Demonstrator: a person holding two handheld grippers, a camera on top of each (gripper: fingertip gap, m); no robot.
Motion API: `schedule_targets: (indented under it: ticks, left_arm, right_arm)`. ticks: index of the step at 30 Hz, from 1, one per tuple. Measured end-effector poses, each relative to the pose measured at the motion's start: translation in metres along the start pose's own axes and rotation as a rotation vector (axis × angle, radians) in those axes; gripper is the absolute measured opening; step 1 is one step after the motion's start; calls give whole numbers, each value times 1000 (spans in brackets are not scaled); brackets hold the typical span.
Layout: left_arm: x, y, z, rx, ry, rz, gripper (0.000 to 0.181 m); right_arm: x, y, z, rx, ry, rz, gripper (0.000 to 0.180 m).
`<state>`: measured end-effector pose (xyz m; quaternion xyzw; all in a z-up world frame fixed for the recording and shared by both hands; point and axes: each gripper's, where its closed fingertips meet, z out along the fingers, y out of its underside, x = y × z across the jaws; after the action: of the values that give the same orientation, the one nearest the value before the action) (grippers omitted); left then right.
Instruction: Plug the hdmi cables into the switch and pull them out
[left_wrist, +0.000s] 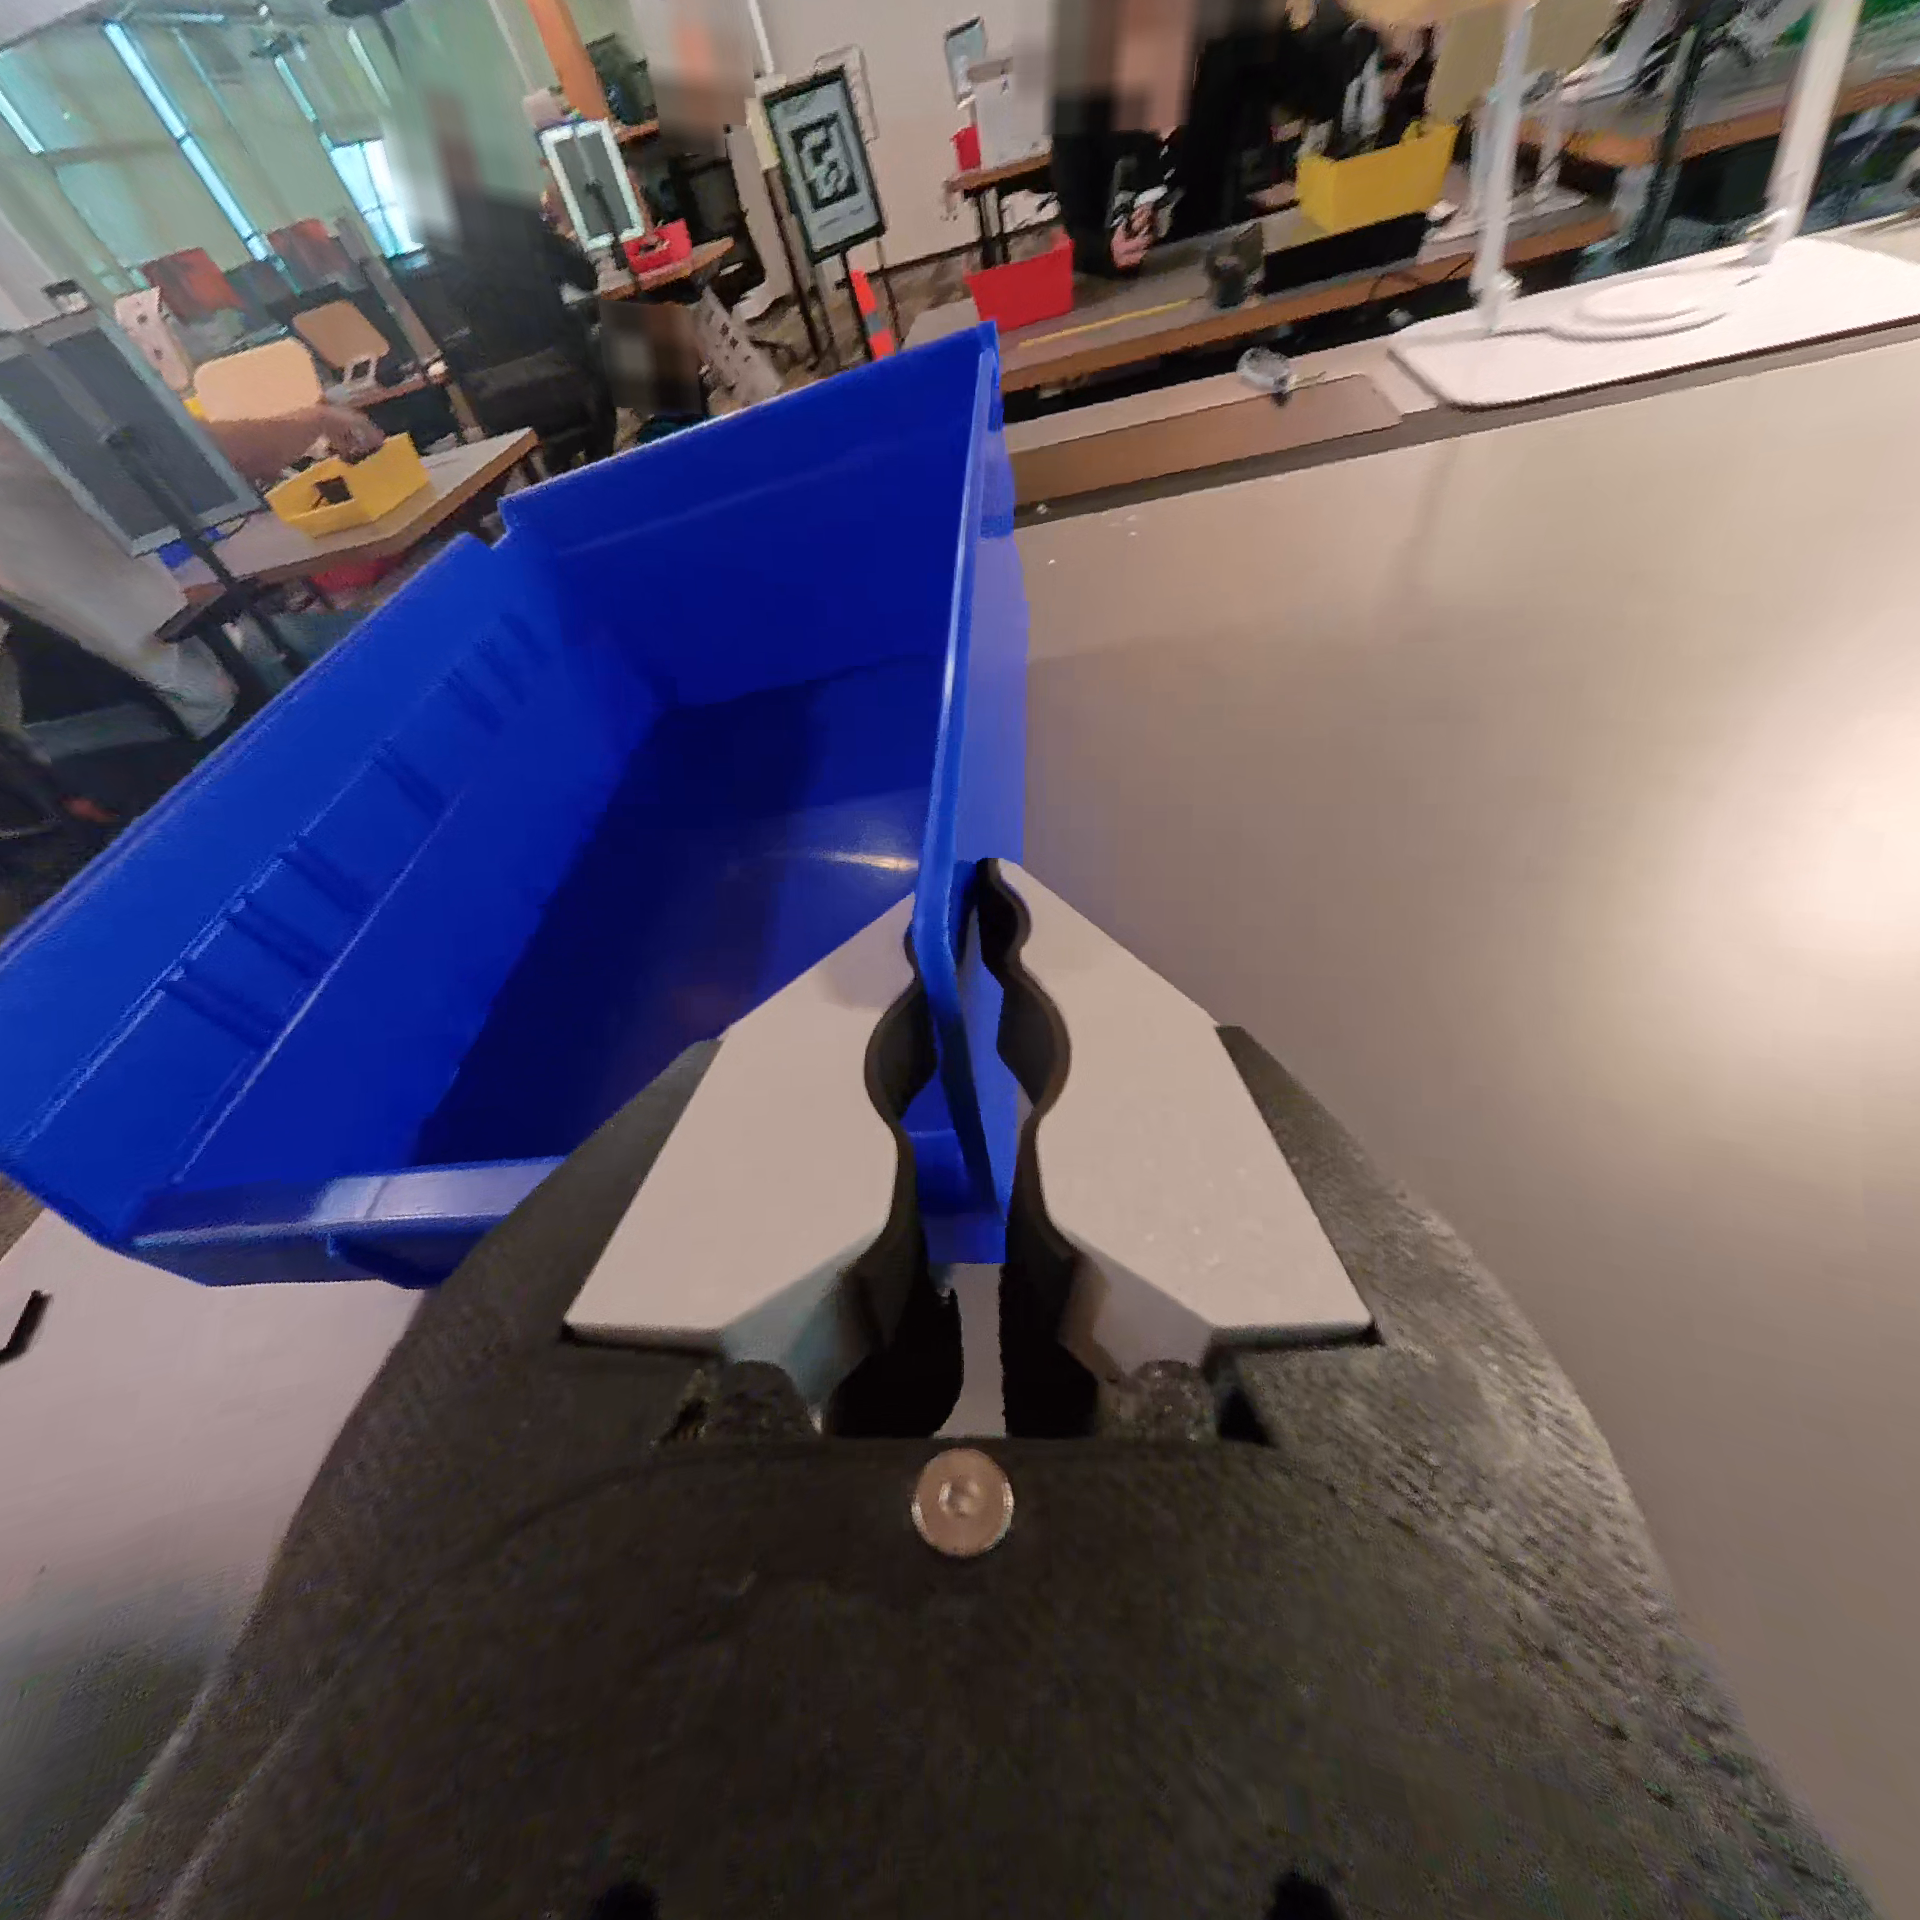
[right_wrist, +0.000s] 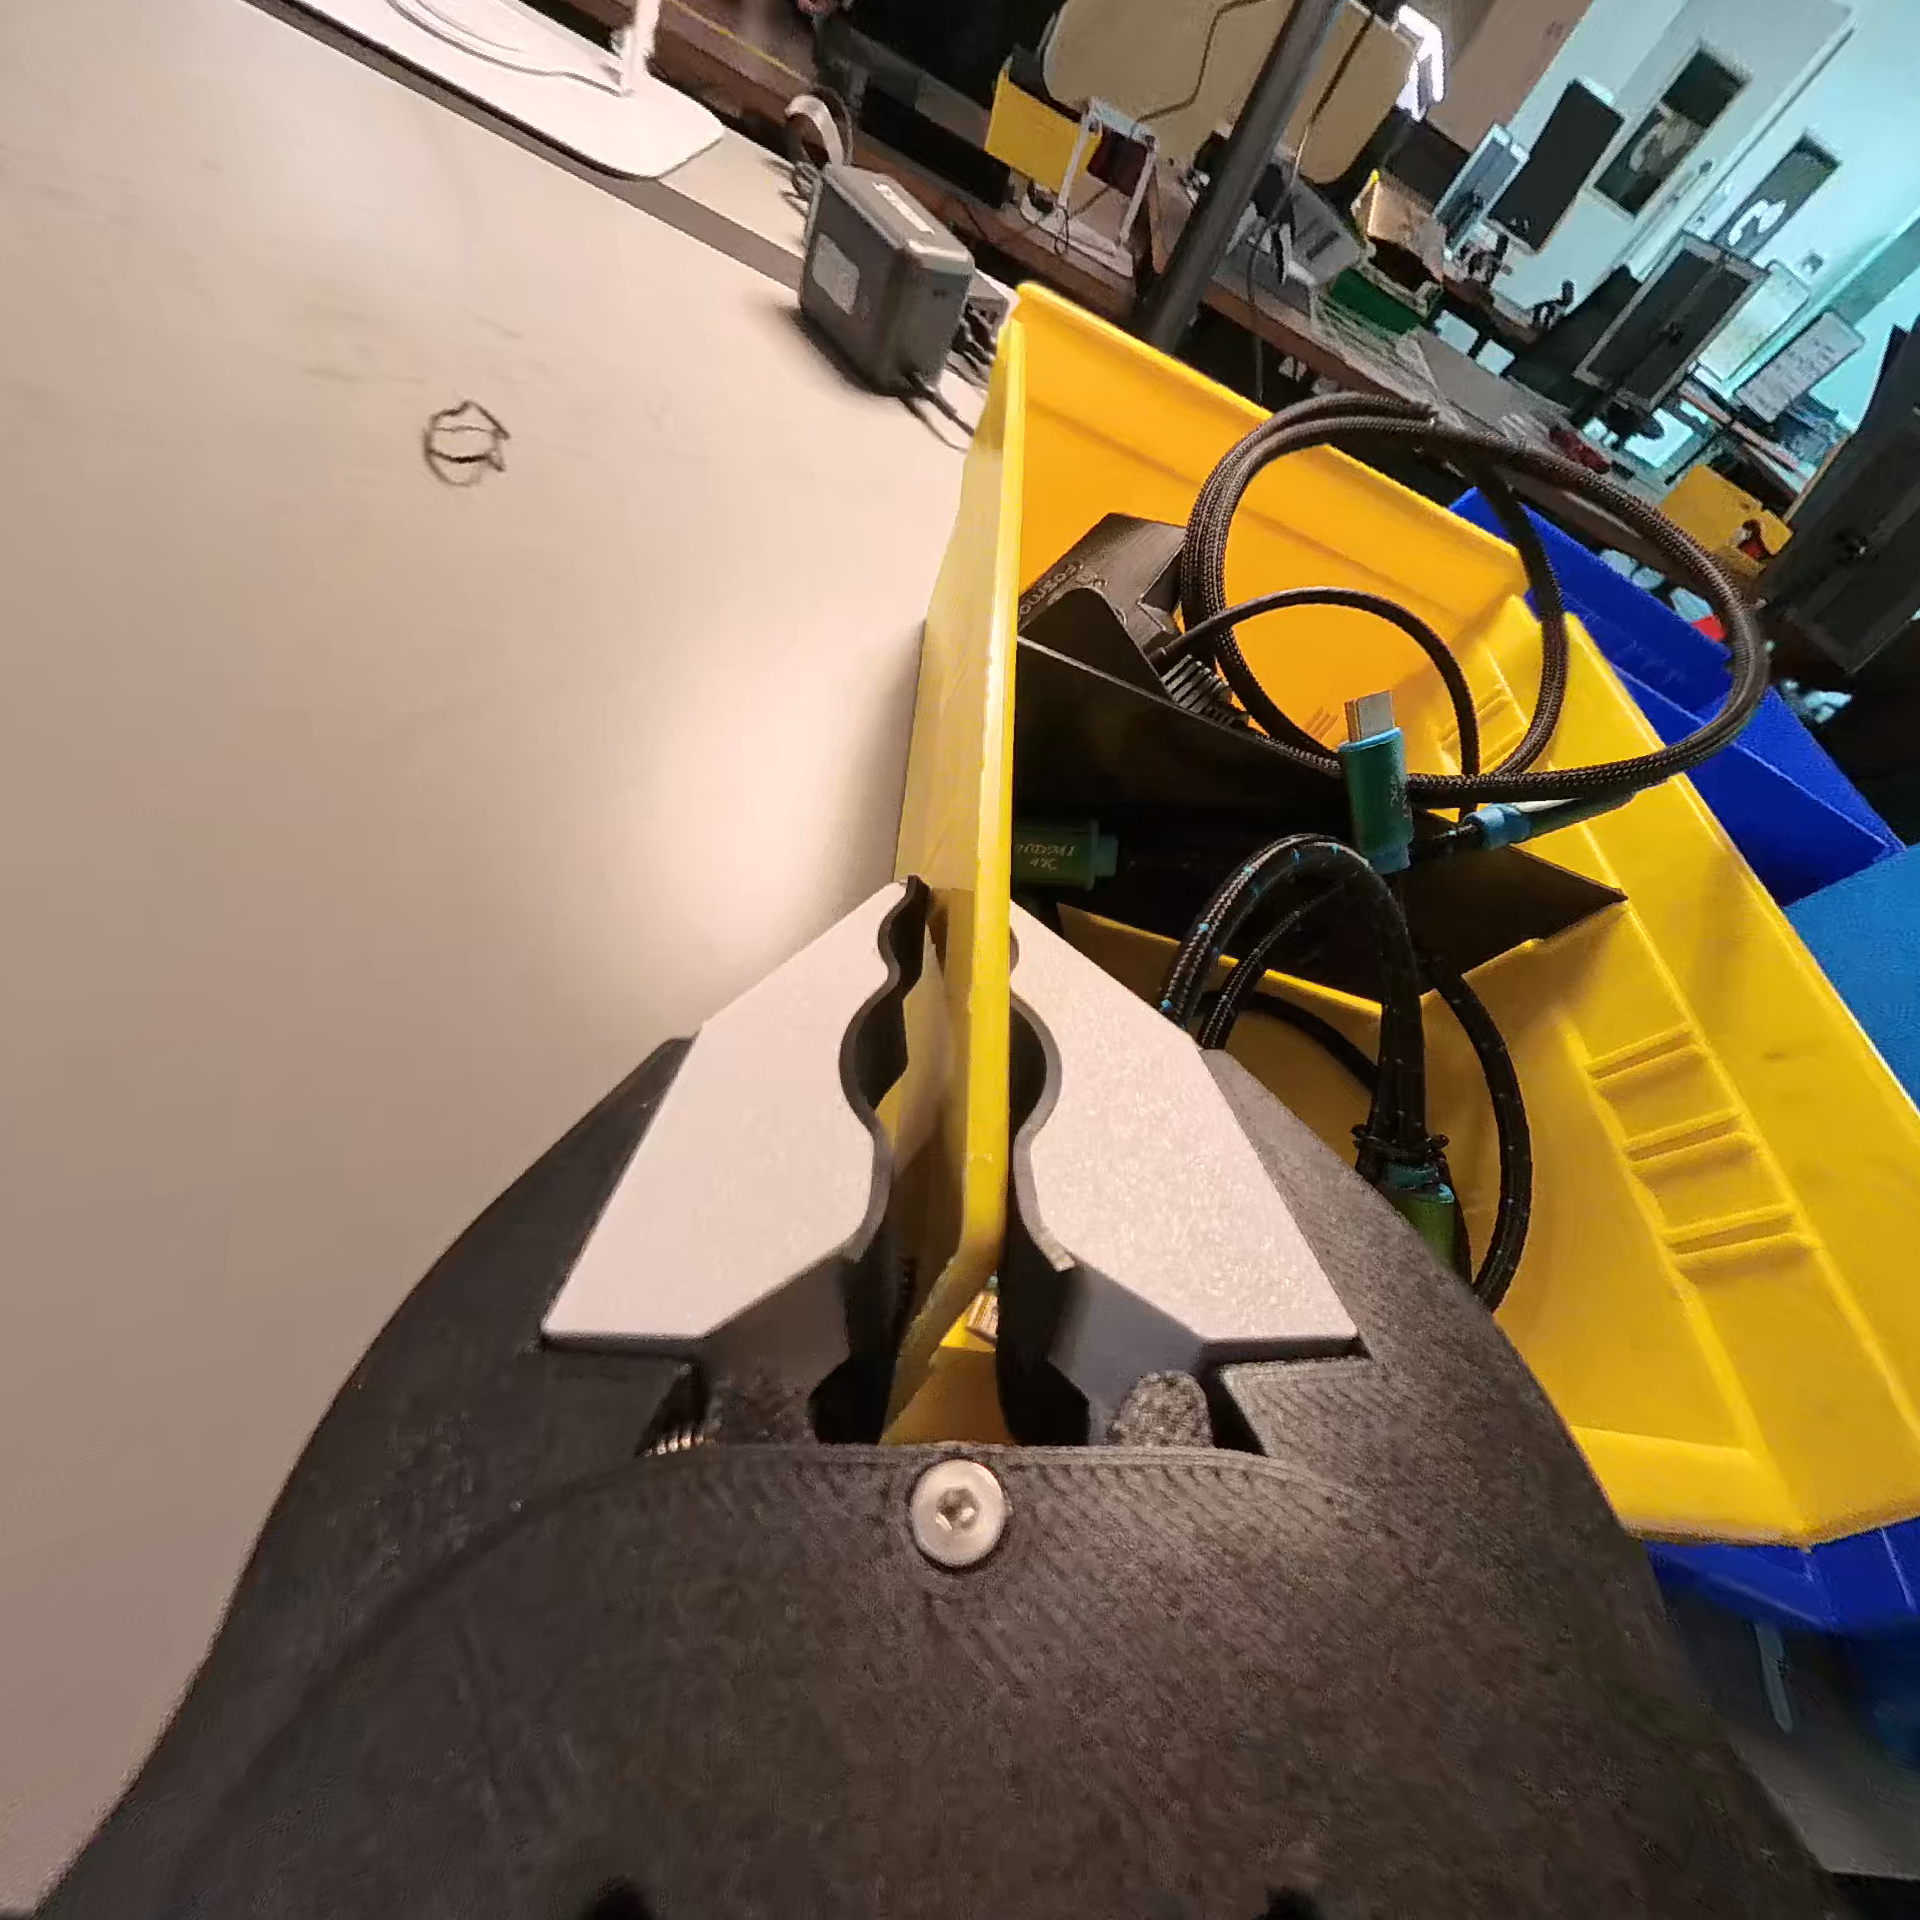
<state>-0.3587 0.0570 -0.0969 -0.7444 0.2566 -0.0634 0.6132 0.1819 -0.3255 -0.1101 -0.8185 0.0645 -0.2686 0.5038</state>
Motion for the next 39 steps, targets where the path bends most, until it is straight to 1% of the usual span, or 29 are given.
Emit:
schedule_targets:
  ticks: [3,7,10,13,15,20,25,28,33,39]
  left_arm:
    - [10,-13,-23,89,80,4,2]
    - [24,-33,-56,210,221,-88,2]
    - [36,-42,-79,277,342,-135,1]
    - [49,-45,-103,328,492,-161,1]
    - [60,-42,-119,340,612,-142,2]
    - [95,-23,-162,337,895,15,3]
    - [122,-3,-197,330,1091,176,2]
    - [131,6,-213,338,1181,238,2]
    - [138,12,-232,347,1300,275,3]
    - [149,11,-238,347,1387,282,2]
  right_arm:
    - [-5,-4,-16,45,-28,1,5]
    - [-11,-22,-31,105,-78,39,6]
    - [-17,-37,-34,151,-145,70,5]
    - [-26,-54,-27,181,-213,89,5]
    - [-32,-67,-18,193,-263,91,5]
    - [-58,-100,16,225,-390,2,5]
    - [-103,-139,32,271,-520,-183,4]
    - [-137,-156,39,297,-600,-244,3]
    - [-194,-175,45,358,-742,-340,4]
    - [-258,-193,44,460,-947,-383,4]
